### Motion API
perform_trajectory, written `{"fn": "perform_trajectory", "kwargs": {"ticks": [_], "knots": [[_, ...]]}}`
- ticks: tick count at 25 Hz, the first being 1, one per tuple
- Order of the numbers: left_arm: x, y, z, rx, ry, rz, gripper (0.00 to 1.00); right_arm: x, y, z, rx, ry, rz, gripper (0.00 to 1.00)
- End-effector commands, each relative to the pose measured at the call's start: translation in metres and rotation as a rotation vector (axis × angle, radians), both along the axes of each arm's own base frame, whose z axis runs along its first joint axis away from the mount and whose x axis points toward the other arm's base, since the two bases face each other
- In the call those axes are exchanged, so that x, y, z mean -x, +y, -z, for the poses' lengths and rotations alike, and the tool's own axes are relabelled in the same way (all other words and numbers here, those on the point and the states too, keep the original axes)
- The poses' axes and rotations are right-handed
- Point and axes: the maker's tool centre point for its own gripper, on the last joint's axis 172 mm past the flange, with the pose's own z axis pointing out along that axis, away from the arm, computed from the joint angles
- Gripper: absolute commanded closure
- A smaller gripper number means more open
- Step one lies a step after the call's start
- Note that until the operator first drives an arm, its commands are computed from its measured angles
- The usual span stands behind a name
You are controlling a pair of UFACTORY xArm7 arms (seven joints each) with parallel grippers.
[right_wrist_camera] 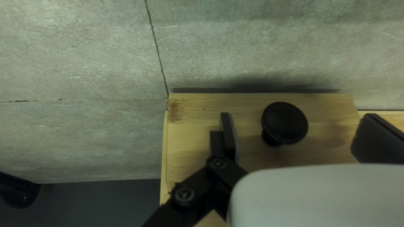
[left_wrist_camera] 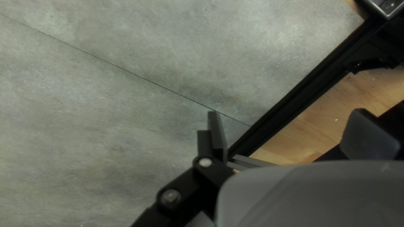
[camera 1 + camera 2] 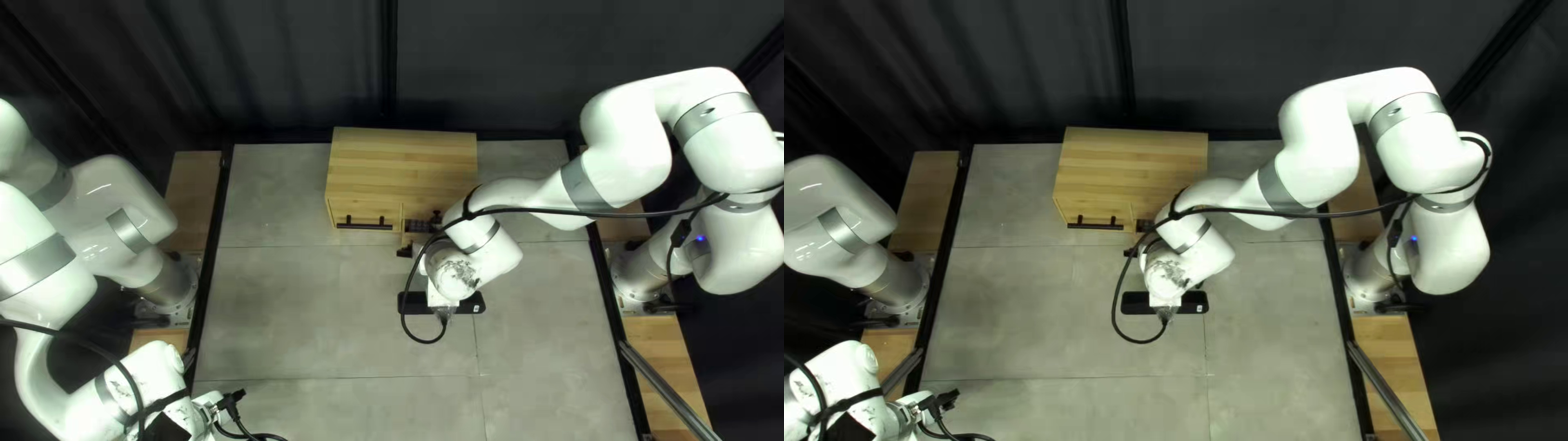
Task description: Open drawers and place objects into drawer and close
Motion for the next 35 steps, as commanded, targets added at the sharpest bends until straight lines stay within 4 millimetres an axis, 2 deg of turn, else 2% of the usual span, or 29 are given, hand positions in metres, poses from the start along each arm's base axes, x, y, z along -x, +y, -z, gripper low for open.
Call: {"fn": "perform_trajectory", "kwargs": {"ticks": [1,25,31,35], "knots": [[0.0,0.0,0.0,0.0,0.0,0.0,0.0,0.001,-0.004,0.0,0.006,-0.001,-0.001,0.0],[0.0,0.0,0.0,0.0,0.0,0.0,0.0,0.0,-0.048,-0.01,0.043,-0.001,0.011,0.0],[0.0,0.0,0.0,0.0,0.0,0.0,0.0,0.001,-0.048,-0.011,0.047,-0.004,0.011,0.0],[0.0,0.0,0.0,0.0,0.0,0.0,0.0,-0.003,-0.032,-0.021,0.042,-0.013,-0.006,0.0]]}}
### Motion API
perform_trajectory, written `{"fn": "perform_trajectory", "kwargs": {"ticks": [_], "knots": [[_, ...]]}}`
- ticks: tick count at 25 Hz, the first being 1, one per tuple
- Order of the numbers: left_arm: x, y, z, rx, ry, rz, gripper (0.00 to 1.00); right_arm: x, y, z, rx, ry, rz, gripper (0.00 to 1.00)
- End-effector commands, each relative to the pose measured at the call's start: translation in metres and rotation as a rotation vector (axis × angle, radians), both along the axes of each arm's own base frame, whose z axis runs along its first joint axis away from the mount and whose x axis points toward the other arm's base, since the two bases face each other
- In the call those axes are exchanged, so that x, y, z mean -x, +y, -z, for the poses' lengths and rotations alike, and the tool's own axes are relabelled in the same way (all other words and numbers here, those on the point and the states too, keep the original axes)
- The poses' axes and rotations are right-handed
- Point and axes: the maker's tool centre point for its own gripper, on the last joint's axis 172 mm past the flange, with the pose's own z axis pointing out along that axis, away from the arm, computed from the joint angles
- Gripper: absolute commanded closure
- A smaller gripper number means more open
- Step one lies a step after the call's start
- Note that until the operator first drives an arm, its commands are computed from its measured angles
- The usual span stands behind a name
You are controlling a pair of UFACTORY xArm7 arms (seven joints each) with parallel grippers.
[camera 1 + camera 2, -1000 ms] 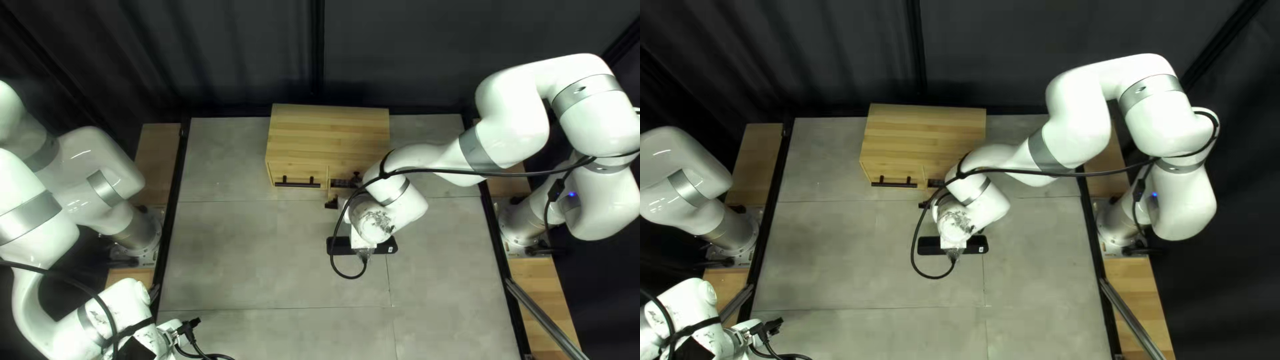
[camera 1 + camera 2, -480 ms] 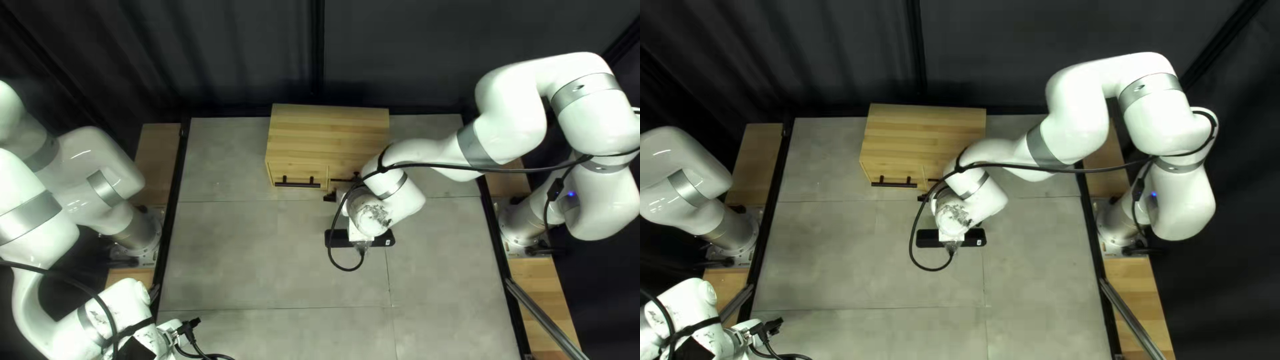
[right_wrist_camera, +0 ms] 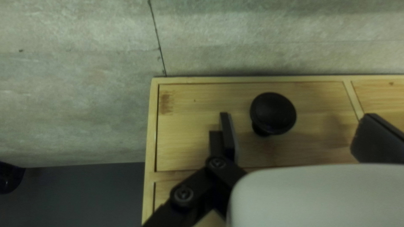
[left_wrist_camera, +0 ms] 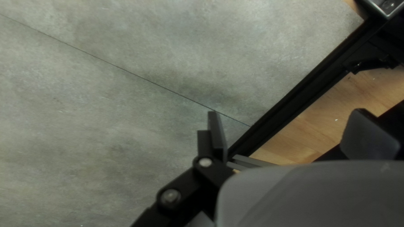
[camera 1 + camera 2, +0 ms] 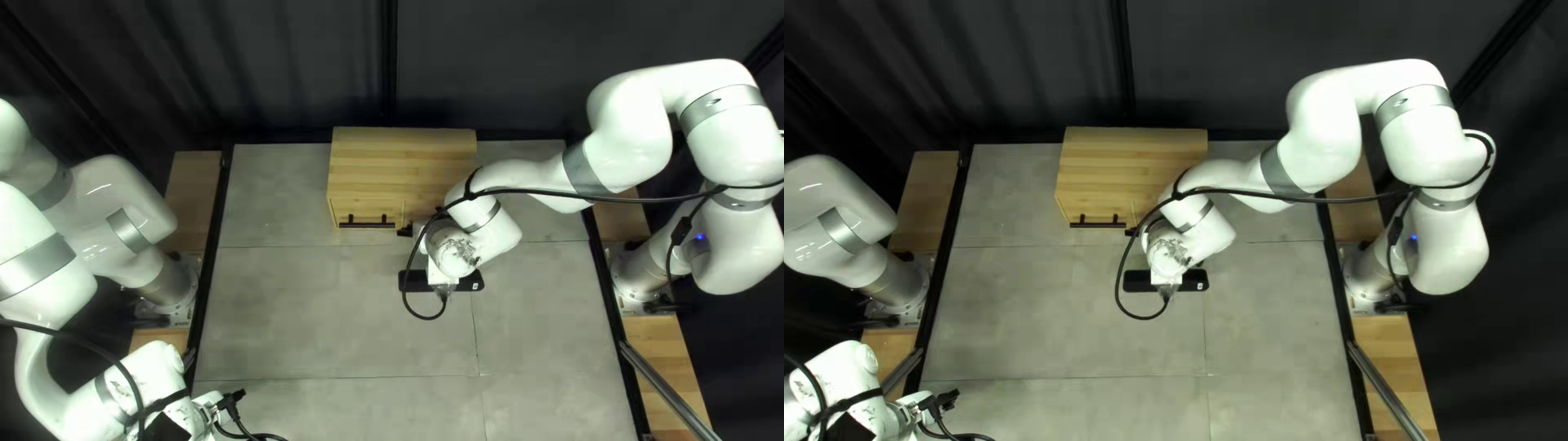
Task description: Open drawers and place objects into drawer and close
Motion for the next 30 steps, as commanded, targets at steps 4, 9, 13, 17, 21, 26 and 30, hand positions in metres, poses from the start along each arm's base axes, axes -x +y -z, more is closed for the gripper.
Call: {"fn": "perform_trajectory", "kwargs": {"ticks": [4,9,13,17,21,26,30], "knots": [[0.0,0.0,0.0,0.0,0.0,0.0,0.0,-0.003,0.035,-0.017,-0.022,-0.012,-0.028,0.0],[0.0,0.0,0.0,0.0,0.0,0.0,0.0,-0.002,0.061,-0.041,-0.049,-0.013,-0.026,0.0],[0.0,0.0,0.0,0.0,0.0,0.0,0.0,0.0,0.085,-0.066,-0.106,0.006,-0.016,0.0],[0.0,0.0,0.0,0.0,0.0,0.0,0.0,0.016,0.111,-0.084,-0.182,0.062,0.021,0.0],[0.0,0.0,0.0,0.0,0.0,0.0,0.0,0.033,0.135,-0.091,-0.256,0.066,0.077,0.0],[0.0,0.0,0.0,0.0,0.0,0.0,0.0,0.04,0.155,-0.095,-0.3,0.035,0.086,0.0],[0.0,0.0,0.0,0.0,0.0,0.0,0.0,0.04,0.155,-0.095,-0.3,0.035,0.086,0.0]]}}
